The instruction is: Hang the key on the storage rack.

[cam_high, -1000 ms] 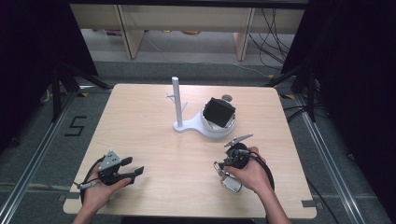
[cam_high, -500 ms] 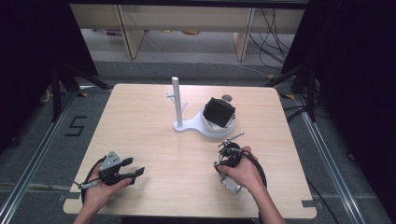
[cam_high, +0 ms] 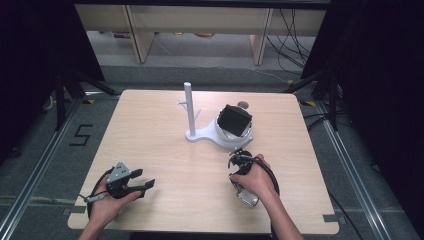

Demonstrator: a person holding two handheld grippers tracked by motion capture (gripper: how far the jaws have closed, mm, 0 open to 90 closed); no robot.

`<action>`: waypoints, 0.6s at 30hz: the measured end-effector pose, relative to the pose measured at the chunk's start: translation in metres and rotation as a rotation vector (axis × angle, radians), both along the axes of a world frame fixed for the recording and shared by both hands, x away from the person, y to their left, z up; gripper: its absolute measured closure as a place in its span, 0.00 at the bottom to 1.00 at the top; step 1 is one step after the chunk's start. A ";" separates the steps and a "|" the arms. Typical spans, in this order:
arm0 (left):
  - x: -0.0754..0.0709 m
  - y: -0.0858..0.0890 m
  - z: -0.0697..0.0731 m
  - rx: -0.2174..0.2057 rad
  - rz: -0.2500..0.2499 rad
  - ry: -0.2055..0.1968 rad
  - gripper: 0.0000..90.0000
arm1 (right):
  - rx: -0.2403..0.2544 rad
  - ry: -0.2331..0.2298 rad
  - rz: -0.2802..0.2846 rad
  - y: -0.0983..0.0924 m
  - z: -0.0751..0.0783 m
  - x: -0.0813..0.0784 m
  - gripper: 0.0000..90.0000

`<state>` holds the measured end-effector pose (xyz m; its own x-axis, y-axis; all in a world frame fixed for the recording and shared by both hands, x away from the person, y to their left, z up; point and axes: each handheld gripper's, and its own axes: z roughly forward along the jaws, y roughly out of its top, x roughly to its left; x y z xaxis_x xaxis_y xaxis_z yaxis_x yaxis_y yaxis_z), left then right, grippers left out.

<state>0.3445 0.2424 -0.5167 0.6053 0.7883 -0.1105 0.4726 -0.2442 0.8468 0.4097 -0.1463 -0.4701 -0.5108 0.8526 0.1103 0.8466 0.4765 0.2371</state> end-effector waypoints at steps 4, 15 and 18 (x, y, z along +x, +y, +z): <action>0.000 0.000 0.000 0.000 0.000 0.000 0.37 | -0.020 0.016 0.001 0.004 -0.003 0.000 0.78; 0.000 -0.001 -0.001 -0.004 -0.007 0.003 0.37 | -0.072 0.031 0.024 0.012 -0.006 0.000 0.76; 0.000 -0.001 -0.001 -0.002 -0.007 0.006 0.37 | -0.102 0.021 0.036 0.016 -0.006 0.001 0.76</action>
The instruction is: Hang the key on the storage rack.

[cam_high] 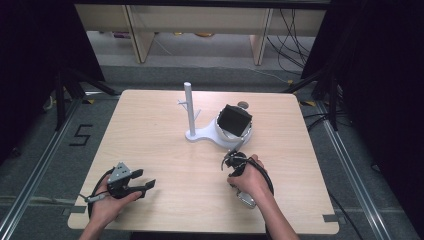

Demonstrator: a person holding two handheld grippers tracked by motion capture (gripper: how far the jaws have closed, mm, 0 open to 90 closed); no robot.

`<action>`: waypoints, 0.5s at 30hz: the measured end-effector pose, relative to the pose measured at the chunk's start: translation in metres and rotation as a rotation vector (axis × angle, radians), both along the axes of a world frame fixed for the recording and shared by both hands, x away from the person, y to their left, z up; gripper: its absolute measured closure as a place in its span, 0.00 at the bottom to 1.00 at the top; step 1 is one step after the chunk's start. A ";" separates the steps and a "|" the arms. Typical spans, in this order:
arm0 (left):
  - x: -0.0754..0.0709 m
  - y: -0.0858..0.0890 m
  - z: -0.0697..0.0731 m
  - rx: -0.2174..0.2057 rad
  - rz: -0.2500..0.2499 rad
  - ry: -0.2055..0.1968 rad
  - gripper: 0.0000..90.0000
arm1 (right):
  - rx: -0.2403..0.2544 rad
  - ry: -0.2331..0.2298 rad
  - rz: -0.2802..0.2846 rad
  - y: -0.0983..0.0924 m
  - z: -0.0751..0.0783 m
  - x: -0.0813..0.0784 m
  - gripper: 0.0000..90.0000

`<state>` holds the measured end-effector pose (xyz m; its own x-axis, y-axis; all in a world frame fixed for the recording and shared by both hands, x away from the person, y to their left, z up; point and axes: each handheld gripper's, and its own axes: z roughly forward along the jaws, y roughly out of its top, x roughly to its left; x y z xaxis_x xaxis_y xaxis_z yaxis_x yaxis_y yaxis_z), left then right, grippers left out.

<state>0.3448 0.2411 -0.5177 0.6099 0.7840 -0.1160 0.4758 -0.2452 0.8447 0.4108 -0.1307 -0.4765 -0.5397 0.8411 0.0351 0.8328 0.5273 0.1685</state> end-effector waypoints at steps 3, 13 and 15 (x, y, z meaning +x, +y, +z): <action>-0.001 0.000 0.000 0.007 0.006 0.002 0.37 | -0.030 0.017 -0.028 0.006 0.001 0.001 0.78; -0.001 -0.001 -0.001 0.008 0.000 0.003 0.37 | -0.094 0.029 -0.028 0.015 0.001 0.005 0.81; -0.001 -0.001 -0.001 0.009 0.000 0.003 0.37 | -0.086 0.036 -0.006 0.013 0.001 0.007 0.82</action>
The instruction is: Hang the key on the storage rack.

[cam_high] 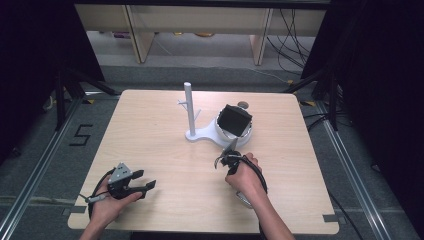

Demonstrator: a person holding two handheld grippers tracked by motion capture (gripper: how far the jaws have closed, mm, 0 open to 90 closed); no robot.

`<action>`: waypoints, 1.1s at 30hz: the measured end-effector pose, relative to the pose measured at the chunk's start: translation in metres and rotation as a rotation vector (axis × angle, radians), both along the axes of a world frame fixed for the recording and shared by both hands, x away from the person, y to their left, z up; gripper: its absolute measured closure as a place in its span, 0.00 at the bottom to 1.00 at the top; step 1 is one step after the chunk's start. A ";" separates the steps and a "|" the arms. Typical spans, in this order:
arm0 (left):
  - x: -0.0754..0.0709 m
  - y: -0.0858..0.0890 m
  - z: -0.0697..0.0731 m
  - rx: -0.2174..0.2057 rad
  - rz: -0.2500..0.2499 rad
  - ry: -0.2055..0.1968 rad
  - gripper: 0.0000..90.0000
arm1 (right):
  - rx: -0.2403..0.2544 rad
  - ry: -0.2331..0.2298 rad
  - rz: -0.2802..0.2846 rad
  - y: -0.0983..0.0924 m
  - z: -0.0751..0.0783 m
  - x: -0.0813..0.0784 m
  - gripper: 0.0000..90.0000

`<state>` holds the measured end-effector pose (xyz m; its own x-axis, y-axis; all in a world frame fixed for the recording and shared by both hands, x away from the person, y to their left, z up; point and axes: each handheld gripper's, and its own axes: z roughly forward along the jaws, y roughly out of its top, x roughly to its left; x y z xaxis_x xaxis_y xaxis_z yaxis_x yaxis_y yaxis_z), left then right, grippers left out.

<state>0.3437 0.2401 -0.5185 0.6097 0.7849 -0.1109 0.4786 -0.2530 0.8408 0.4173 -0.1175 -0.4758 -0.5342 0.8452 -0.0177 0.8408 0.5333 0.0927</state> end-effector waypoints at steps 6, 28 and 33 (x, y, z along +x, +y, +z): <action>0.000 0.001 0.000 -0.001 0.004 0.002 0.37 | 0.019 -0.007 -0.034 -0.001 0.000 -0.002 0.83; 0.000 0.002 -0.001 -0.011 -0.003 0.001 0.37 | 0.130 -0.044 0.011 -0.019 0.001 -0.007 0.93; 0.000 0.003 -0.001 -0.011 -0.003 0.002 0.37 | 0.153 -0.058 -0.011 -0.020 0.000 -0.010 0.95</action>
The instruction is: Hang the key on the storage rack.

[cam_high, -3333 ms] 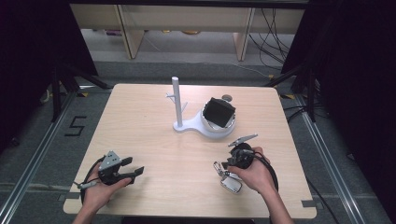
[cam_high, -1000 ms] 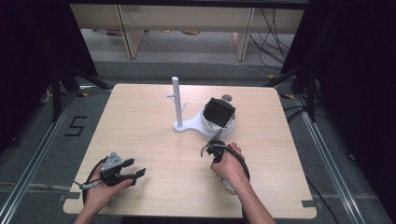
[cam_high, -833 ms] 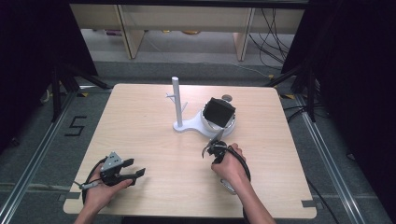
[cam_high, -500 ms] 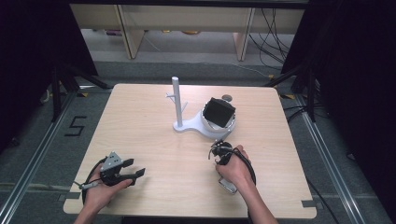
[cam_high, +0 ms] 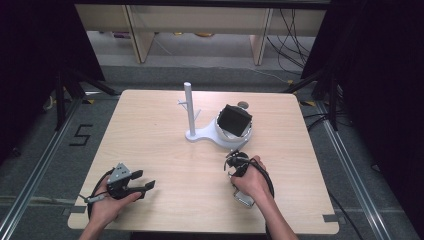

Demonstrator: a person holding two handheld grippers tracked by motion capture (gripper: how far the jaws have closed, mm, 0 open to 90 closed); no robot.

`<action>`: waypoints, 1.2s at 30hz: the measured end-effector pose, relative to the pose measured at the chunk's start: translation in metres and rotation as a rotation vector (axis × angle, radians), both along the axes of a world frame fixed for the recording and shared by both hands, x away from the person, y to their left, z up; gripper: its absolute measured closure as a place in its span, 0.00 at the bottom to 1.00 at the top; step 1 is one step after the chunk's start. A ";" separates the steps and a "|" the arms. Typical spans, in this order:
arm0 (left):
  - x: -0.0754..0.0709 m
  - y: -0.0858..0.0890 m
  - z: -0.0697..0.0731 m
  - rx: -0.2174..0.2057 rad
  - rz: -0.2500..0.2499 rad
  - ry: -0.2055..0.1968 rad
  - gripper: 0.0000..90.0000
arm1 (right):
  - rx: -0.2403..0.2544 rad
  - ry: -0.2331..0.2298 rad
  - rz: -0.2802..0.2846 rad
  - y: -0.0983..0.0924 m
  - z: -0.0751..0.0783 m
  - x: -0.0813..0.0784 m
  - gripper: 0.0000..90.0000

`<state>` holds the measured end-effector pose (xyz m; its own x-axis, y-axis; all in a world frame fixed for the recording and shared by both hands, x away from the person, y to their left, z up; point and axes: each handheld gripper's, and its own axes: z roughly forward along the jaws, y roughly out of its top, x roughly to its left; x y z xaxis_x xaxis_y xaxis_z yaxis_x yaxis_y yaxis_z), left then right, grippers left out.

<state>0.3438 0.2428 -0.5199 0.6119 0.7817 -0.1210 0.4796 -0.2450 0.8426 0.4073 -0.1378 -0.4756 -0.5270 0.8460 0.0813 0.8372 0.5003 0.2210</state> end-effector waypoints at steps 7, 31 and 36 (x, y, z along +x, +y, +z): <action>0.000 0.000 0.000 0.001 0.001 0.000 0.37 | 0.060 -0.047 0.045 -0.005 -0.002 -0.004 0.95; 0.000 0.001 -0.001 -0.002 0.006 0.001 0.37 | 0.257 -0.307 0.048 -0.015 0.018 -0.021 0.95; -0.001 0.001 -0.001 0.005 0.016 0.004 0.37 | 0.293 -0.357 0.070 -0.017 0.022 -0.023 0.95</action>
